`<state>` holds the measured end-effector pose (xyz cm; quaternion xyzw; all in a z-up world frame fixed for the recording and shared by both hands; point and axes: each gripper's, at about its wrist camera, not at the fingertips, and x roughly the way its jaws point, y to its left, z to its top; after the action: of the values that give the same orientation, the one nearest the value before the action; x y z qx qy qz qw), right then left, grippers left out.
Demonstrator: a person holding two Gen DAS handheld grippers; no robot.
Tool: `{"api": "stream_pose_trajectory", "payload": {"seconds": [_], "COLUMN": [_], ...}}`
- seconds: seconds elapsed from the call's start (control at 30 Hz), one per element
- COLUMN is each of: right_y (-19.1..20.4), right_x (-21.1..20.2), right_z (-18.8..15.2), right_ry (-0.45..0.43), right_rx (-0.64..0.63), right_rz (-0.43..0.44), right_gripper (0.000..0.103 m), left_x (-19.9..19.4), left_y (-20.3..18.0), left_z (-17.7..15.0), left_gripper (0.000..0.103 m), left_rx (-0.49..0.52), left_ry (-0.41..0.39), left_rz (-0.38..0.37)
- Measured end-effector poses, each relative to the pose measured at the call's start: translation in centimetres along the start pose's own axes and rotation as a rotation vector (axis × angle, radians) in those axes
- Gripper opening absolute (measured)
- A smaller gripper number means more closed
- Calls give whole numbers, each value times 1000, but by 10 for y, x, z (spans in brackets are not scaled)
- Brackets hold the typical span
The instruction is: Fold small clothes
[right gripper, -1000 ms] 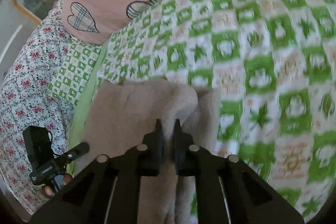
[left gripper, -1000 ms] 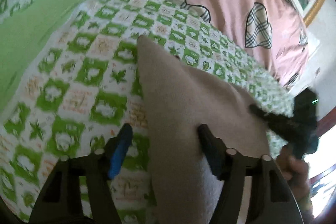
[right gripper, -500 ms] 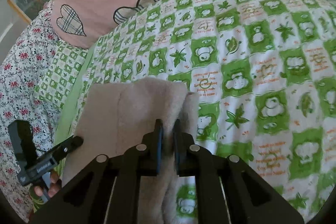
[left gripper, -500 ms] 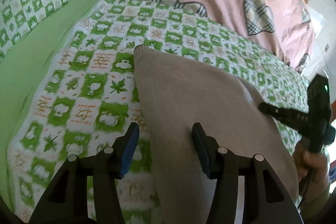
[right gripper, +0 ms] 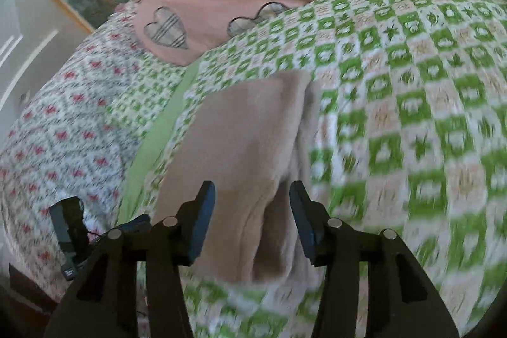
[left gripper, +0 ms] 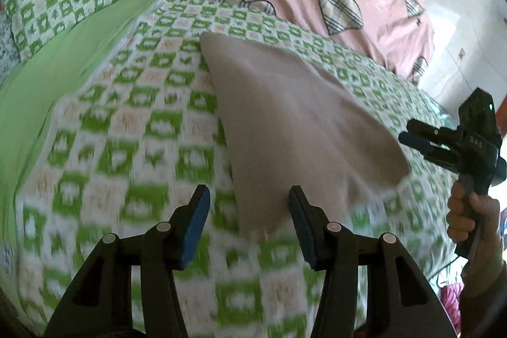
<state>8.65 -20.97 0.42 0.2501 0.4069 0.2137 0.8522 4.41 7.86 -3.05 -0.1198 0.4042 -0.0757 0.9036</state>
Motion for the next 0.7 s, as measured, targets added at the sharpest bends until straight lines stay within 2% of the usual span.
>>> {"api": "stream_pose_trajectory", "payload": {"seconds": [0.13, 0.33, 0.37, 0.4, 0.47, 0.53, 0.6, 0.7], "right_y": [10, 17, 18, 18, 18, 23, 33, 33], "right_x": [5, 24, 26, 28, 29, 15, -9, -32], "right_z": [-21, -29, -28, -27, -21, -12, 0, 12], "right_ry": [42, 89, 91, 95, 103, 52, -39, -106], "right_rx": [-38, -88, -87, -83, -65, -52, -55, -37], "right_rz": [2, -40, -37, -37, -25, 22, 84, 141], "right_gripper": [50, 50, 43, 25, 8, 7, 6, 6], "left_x": [6, 25, 29, 33, 41, 47, 45, 34], "left_y": [-5, -4, -4, -4, -5, -8, -9, -10], "left_z": [-22, -22, -20, -19, -16, -14, -11, -7], "left_gripper": [52, 52, 52, 52, 51, 39, 33, 31], "left_rx": [30, 37, 41, 44, 54, 62, 49, 26], "left_ry": [31, 28, 27, 28, 36, 52, 39, -10], "left_rz": [-3, 23, 33, 40, 63, 94, 107, 137]}}
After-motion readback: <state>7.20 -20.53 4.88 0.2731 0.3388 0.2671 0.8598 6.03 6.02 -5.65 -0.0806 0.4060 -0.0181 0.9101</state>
